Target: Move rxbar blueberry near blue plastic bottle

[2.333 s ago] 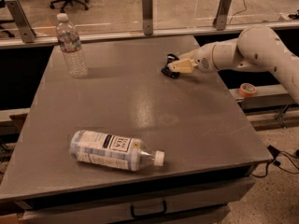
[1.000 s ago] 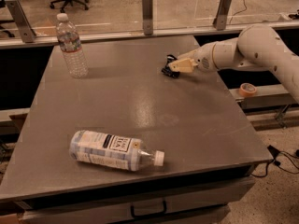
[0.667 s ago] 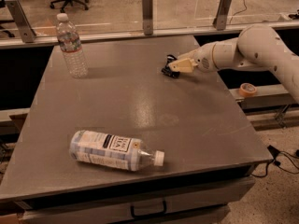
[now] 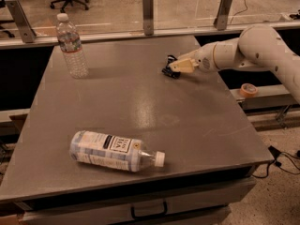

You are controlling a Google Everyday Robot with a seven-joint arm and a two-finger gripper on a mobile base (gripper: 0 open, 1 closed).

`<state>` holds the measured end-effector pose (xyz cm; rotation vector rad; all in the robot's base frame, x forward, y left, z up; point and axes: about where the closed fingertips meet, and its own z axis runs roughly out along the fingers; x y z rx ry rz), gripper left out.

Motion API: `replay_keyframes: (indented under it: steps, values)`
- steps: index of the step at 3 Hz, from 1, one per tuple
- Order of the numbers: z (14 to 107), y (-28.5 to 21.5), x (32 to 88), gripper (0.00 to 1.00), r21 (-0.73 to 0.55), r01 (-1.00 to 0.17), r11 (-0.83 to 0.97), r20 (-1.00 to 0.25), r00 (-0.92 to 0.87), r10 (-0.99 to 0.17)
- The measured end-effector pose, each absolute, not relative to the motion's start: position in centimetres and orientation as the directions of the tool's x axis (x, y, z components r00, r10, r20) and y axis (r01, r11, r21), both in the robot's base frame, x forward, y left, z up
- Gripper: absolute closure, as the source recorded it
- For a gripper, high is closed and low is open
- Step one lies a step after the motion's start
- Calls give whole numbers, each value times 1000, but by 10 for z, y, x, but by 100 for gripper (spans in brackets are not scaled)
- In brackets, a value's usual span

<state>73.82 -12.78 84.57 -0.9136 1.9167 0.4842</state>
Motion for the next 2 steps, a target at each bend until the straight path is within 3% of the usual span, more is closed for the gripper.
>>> replay_keyframes:
  steps: [2]
  values:
    - [870,-134,738,36,-74,-758,648,-882,-253,-397]
